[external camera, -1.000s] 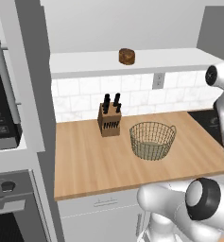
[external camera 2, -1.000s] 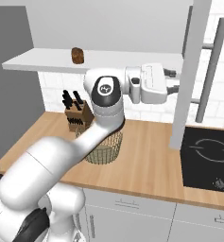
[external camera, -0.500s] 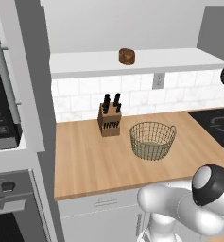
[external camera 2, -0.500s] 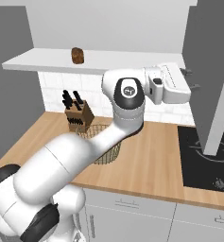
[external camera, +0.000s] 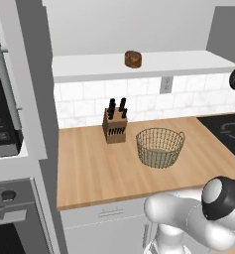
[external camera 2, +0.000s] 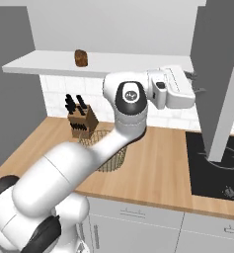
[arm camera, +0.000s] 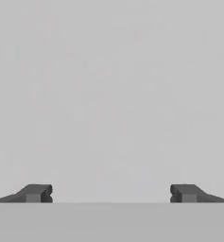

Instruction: Open the cabinet, pick up the bread from the cabinet and place it in the basket. Then move the basket to the dining counter.

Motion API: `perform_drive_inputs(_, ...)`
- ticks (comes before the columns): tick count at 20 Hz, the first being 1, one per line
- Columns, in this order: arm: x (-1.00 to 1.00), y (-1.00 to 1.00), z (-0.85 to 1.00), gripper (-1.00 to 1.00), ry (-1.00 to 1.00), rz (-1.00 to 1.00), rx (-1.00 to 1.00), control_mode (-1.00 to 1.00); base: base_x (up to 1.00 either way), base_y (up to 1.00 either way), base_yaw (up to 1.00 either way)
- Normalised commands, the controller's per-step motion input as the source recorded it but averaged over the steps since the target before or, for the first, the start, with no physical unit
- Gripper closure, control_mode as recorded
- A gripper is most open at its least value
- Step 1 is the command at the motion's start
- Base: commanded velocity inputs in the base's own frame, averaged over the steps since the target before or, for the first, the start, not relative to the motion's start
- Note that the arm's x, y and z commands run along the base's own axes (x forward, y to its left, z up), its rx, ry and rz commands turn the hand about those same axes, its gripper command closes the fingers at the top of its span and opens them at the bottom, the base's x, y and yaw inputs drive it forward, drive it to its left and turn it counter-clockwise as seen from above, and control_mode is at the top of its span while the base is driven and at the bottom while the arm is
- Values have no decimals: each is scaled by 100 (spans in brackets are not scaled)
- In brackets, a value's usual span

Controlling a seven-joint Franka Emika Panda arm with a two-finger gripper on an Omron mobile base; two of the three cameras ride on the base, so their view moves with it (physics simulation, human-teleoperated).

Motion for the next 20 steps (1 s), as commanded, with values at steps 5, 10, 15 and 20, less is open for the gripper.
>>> perform_drive_inputs(5,-16,65,-9,-100,0,16,0,-100,0,0,0)
perform_drive_inputs(10,0,84,0,-100,11,19,5,-100,0,0,0)
perform_drive_inputs(15,14,62,0,-100,14,27,18,-100,0,0,0)
perform_drive_inputs(20,46,60,0,-100,17,30,20,-100,0,0,0)
